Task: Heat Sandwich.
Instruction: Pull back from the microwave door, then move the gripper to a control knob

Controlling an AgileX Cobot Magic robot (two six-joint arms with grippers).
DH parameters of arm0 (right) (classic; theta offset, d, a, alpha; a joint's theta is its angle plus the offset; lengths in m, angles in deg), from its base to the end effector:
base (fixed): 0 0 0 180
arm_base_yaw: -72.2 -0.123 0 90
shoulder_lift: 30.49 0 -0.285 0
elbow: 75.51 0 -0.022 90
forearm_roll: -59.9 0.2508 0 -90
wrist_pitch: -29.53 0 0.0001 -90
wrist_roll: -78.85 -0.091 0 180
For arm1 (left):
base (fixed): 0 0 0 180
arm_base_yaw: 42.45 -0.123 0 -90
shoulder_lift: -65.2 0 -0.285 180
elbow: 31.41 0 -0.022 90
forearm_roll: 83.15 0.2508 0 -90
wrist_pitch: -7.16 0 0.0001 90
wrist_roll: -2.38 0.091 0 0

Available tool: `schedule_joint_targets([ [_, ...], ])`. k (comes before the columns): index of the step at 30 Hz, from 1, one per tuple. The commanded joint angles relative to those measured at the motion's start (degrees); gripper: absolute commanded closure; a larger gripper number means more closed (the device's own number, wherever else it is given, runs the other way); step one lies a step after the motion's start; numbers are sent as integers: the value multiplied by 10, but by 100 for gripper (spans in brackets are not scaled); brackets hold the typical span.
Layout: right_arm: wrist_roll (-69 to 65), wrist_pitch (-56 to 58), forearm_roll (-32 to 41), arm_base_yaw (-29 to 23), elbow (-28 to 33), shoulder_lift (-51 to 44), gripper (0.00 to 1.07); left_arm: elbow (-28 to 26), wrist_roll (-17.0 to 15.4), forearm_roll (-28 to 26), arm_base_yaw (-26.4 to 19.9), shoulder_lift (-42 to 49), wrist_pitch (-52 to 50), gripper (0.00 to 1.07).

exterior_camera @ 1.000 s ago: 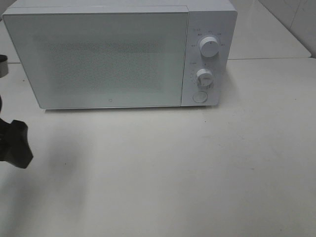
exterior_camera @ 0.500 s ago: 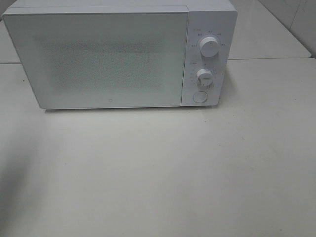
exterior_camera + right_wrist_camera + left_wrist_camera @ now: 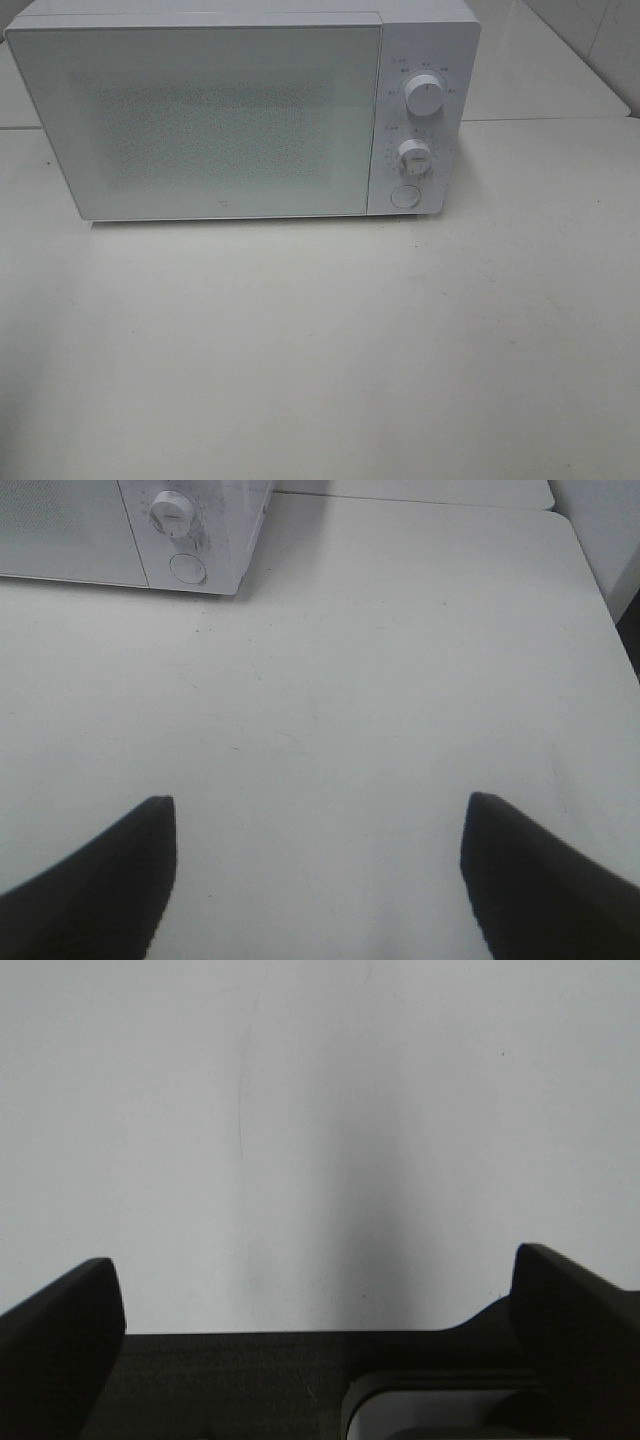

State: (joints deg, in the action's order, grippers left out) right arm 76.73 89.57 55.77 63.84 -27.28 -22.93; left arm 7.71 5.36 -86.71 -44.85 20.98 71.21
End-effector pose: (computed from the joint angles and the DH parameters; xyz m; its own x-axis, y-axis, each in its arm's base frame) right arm -0.0048 -0.0065 0.2801 -0.4302 -0.0622 -0.9006 -0.0891 0.9957 -0.0263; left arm 0.0914 -0.0013 0.2962 -0.8412 -0.0105 -0.5406 0.0091 0.9994 -0.0336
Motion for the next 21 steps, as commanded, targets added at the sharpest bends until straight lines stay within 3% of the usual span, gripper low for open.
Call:
schedule_joint_targets([
  [1,-5,-7,1,4,1,-15,32,13,-1,-1,-2,49,-11,7],
  [8,-5,-7,1,4,1,-15,32,66,-1,-6,-2,168,-19,7],
  [15,-5,-7,1,4,1,-15,32,97,29,-18,-2,272,-46,7],
  [21,-5,-7,1,4,1,-15,32,97,29,-18,-2,312,-46,7],
])
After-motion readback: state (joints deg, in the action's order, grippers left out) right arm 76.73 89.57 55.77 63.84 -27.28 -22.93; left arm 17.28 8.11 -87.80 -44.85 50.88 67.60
